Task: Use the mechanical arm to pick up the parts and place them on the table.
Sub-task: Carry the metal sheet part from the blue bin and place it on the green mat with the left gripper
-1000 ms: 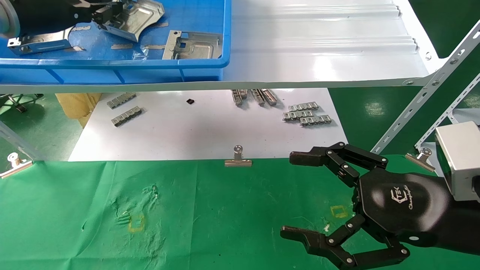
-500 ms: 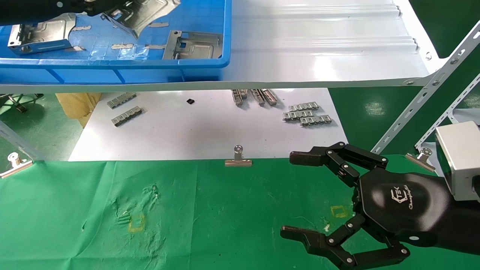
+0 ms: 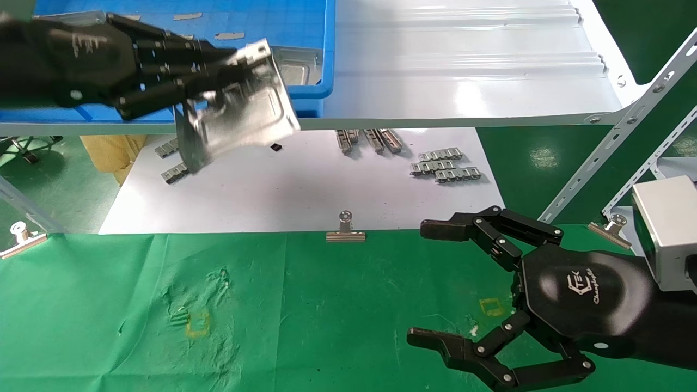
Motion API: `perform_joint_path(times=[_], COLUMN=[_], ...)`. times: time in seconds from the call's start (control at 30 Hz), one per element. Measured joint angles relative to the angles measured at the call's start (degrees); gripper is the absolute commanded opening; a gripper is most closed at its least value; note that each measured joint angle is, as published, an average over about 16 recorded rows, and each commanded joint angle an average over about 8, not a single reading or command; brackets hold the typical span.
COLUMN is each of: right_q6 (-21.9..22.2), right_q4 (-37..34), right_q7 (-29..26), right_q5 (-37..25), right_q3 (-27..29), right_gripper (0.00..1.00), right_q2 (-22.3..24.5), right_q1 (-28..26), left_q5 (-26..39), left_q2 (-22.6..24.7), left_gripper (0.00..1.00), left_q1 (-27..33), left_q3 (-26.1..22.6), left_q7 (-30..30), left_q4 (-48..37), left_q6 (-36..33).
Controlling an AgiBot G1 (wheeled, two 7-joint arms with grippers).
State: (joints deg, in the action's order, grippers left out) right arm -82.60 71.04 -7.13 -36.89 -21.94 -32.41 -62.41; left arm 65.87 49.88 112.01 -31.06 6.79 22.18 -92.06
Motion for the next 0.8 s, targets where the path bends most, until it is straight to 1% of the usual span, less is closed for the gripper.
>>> perform_joint_path(times=[0.2, 0.37, 0.53, 0.67, 0.8], right_q6=[0.0, 0.0, 0.0, 0.0, 0.0], right_q4=[0.0, 0.0, 0.0, 0.0, 0.0], right_q7=[0.0, 0.0, 0.0, 0.0, 0.0], right_q5=[0.0, 0.0, 0.0, 0.0, 0.0], right_q3=[0.0, 0.0, 0.0, 0.0, 0.0], right_gripper=[1.0, 1.0, 1.0, 1.0, 1.0], right_q2=[0.0, 0.0, 0.0, 0.0, 0.0], right_q1=[0.0, 0.0, 0.0, 0.0, 0.0], left_q5=[-6.28, -7.56, -4.57, -1.84, -0.36], left_q2=[-5.11, -8.35, -9.3, -8.69, -7.42], left_gripper=[0.0, 0.0, 0.0, 0.0, 0.0], left_q1=[-6.43, -10.23, -12.47, -13.86, -15.27], left_q3=[-4.88, -9.56, -13.73, -16.03, -17.26], left_q7=[-0.24, 2.99, 10.91, 18.72, 26.05], left_q4=[11.42, 15.79, 13.82, 9.34, 3.94], left_q6=[0.35, 1.03, 1.62, 2.12, 2.86])
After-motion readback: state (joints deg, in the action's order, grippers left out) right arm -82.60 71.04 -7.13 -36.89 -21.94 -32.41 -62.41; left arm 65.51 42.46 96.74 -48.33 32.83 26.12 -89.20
